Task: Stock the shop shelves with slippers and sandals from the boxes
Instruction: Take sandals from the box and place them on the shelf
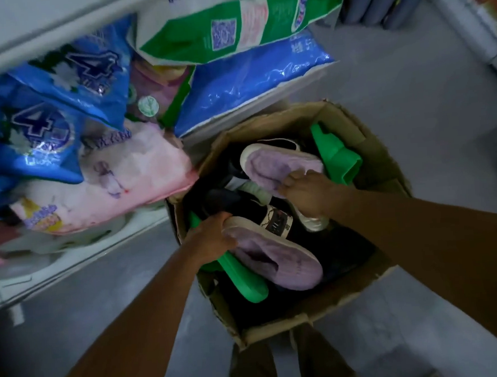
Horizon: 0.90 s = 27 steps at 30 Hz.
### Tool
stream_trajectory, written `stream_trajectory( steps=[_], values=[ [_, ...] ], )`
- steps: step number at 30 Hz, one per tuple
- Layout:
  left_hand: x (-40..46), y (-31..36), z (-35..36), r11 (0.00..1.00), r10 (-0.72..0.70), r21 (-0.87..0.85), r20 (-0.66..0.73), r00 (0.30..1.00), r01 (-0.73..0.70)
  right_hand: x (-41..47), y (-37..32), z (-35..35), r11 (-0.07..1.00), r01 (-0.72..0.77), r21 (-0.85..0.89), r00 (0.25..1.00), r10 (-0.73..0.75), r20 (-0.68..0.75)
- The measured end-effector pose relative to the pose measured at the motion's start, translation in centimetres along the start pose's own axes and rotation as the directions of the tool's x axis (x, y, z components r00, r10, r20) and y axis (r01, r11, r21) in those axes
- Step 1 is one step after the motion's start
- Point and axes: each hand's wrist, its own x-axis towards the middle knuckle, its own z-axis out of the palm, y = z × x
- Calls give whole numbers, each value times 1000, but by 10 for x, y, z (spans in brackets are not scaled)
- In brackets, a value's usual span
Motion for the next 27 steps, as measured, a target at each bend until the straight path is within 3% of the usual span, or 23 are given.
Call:
stream_trajectory(
  steps=[4, 7, 9, 11, 13, 16, 19, 22, 27],
  values=[
    [6, -5, 9, 1000, -3, 26, -85, 996, 6, 16, 1, 20, 972, 45, -231, 998, -33, 52],
    [6, -2, 7, 1000, -6, -31, -97, 995, 3, 24, 1, 24, 985, -25, -170, 997, 13, -74],
    [2, 4, 3, 996, -2, -92, -105, 994, -8, 17, 10, 17, 984, 33, -174, 999, -40, -36],
    [-1, 14, -5, 986, 32, -156, -131, 991, -52, 2, 20, 10, 987, 116, -111, 991, -123, -58],
    [2, 27, -17, 967, 78, -226, -182, 980, -119, -14, 25, 11, 989, 144, -23, 975, -146, -170],
    [15, 53, -38, 944, 117, -266, -281, 952, -194, -22, 38, 18, 985, 28, 169, 998, -18, -57],
    [29, 68, -45, 879, -33, -463, -301, 953, -116, -24, 45, 19, 915, -74, 396, 996, 84, -9],
    [24, 73, -34, 818, -117, -576, -189, 975, -13, -28, 40, 23, 885, -104, 455, 994, 110, 15],
    [4, 62, 11, 751, -230, -652, -114, 966, 102, -30, 26, 21, 832, 38, 553, 995, 17, -95]
  ],
)
